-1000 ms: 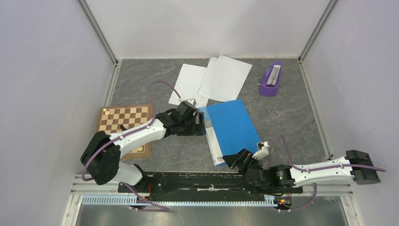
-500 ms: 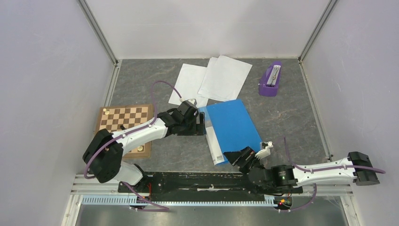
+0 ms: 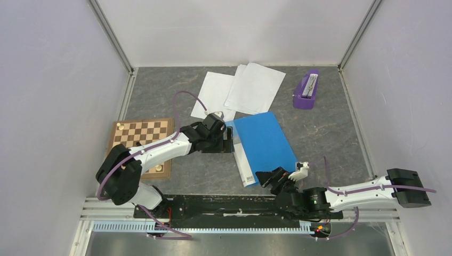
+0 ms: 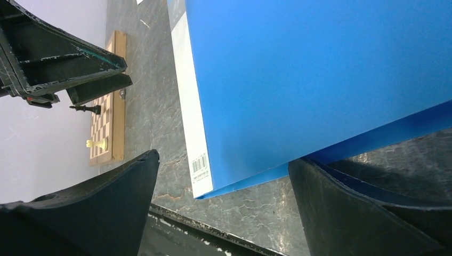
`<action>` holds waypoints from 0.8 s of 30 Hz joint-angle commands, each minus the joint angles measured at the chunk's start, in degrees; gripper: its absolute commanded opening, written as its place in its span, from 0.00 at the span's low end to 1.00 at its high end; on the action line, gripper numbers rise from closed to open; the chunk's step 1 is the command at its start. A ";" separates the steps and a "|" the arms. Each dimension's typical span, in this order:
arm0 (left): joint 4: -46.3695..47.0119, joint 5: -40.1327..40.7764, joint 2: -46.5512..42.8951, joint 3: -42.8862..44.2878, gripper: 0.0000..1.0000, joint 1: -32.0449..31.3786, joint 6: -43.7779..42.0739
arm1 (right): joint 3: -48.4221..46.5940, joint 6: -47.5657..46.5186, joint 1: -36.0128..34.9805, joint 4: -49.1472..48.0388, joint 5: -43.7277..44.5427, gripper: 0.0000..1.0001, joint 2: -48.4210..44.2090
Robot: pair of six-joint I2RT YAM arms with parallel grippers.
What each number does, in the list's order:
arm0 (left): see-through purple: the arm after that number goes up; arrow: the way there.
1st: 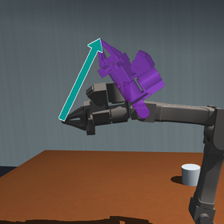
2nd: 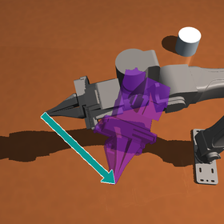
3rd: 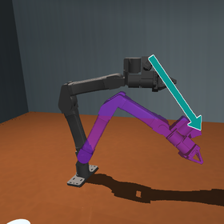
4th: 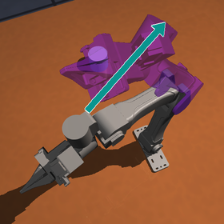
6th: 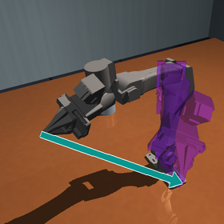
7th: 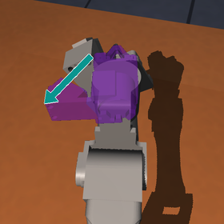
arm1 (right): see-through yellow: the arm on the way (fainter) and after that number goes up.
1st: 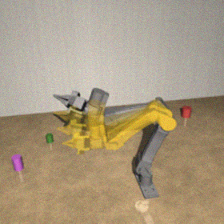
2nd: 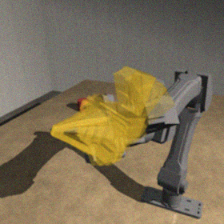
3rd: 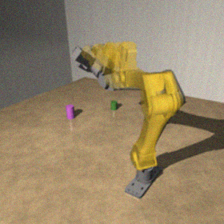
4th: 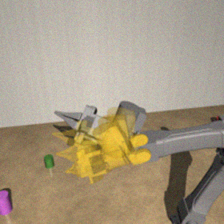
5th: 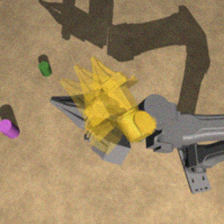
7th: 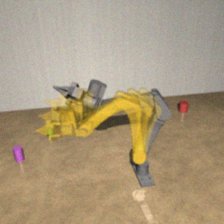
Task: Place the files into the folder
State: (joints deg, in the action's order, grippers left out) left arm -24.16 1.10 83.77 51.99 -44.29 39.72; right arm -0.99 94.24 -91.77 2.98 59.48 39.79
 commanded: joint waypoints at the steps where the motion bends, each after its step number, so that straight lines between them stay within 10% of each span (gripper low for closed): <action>1: 0.08 0.47 -0.79 2.29 0.94 -0.25 -0.79 | 5.00 -2.39 -0.24 1.23 5.72 0.94 0.61; 10: -1.23 0.44 -1.39 3.73 0.94 -0.25 0.37 | 4.43 -8.14 -0.20 -2.21 10.65 0.81 3.45; 24: -3.04 2.65 -4.93 6.07 0.94 -0.27 6.07 | 1.42 -21.26 -0.18 -5.02 14.66 0.18 4.40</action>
State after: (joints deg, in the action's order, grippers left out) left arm -26.79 1.72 81.76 55.24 -44.29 41.80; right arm -0.58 80.75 -91.77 0.12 68.97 44.80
